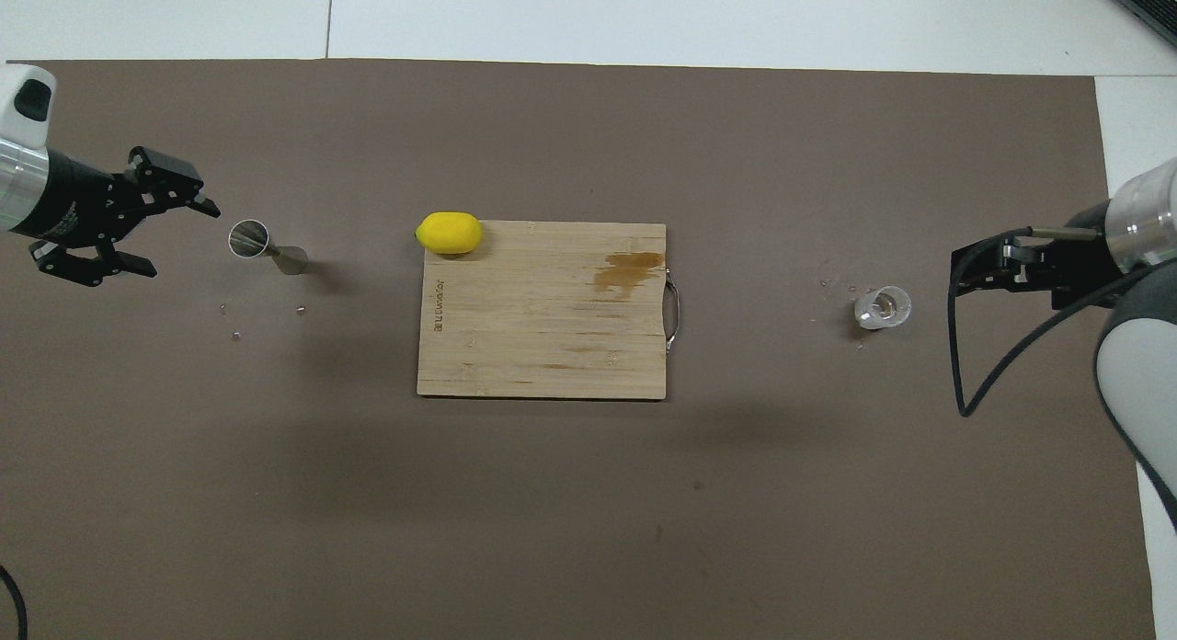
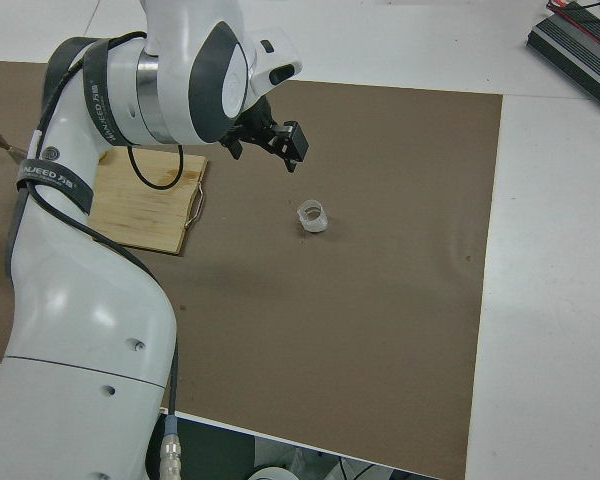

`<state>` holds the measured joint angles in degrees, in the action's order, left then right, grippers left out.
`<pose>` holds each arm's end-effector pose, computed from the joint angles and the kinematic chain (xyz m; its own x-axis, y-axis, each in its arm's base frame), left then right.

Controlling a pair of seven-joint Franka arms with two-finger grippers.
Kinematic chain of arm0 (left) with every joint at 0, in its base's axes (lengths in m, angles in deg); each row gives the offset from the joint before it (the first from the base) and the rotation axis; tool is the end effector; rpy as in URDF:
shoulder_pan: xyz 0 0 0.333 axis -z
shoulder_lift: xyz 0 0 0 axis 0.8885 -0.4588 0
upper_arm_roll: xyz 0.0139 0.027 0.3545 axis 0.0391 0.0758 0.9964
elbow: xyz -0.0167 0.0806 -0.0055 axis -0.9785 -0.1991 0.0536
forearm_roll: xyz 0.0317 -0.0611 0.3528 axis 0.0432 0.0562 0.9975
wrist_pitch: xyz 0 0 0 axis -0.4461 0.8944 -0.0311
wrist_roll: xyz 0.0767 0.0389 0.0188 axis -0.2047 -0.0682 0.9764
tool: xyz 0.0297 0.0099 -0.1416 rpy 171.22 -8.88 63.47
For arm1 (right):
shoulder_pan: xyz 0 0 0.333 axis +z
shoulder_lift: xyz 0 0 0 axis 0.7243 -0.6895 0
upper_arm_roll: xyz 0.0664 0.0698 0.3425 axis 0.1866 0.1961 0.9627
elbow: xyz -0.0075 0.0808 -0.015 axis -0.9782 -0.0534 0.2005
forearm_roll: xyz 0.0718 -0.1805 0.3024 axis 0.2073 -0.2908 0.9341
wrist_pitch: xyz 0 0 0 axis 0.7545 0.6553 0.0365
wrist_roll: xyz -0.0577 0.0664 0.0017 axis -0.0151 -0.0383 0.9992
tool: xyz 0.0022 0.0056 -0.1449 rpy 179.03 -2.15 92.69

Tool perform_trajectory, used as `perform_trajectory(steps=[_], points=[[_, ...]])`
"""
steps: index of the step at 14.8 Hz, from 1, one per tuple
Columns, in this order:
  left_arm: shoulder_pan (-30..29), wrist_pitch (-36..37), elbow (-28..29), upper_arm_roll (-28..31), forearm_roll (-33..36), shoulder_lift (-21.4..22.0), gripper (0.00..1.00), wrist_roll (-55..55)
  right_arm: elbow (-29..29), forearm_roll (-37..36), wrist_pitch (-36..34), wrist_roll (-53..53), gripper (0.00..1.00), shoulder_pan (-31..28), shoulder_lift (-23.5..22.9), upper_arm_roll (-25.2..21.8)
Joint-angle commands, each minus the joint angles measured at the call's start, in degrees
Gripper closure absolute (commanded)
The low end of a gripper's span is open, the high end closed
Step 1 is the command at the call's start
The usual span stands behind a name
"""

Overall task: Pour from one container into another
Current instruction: 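Close the left gripper around the small dark metal cup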

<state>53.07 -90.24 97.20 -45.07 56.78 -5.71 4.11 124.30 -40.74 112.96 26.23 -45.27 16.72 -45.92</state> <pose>0.5947 0.0045 0.5075 0.6593 0.7180 -0.2231 0.7514 -0.6183 0.2305 0.5147 0.0256 0.5940 0.9872 -0.1570 -0.0281 -0.1565 -0.9875 0.0194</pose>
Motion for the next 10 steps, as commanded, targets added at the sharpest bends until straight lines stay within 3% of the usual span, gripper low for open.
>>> perform_trajectory(steps=[1,5,10], points=[[-2.94,-5.90,6.32,-0.43,-7.56,2.51,0.00,9.44,1.07,1.41,0.03,1.37,0.00,-0.88,1.00,0.32],[-5.67,-13.90,14.84,-0.43,-22.68,4.88,0.00,14.47,1.07,1.41,0.03,1.37,0.00,-0.88,1.00,0.32],[-6.99,-15.32,20.31,-0.43,-30.43,5.68,0.00,19.90,1.07,1.50,0.03,1.37,0.00,-0.88,1.00,0.32]])
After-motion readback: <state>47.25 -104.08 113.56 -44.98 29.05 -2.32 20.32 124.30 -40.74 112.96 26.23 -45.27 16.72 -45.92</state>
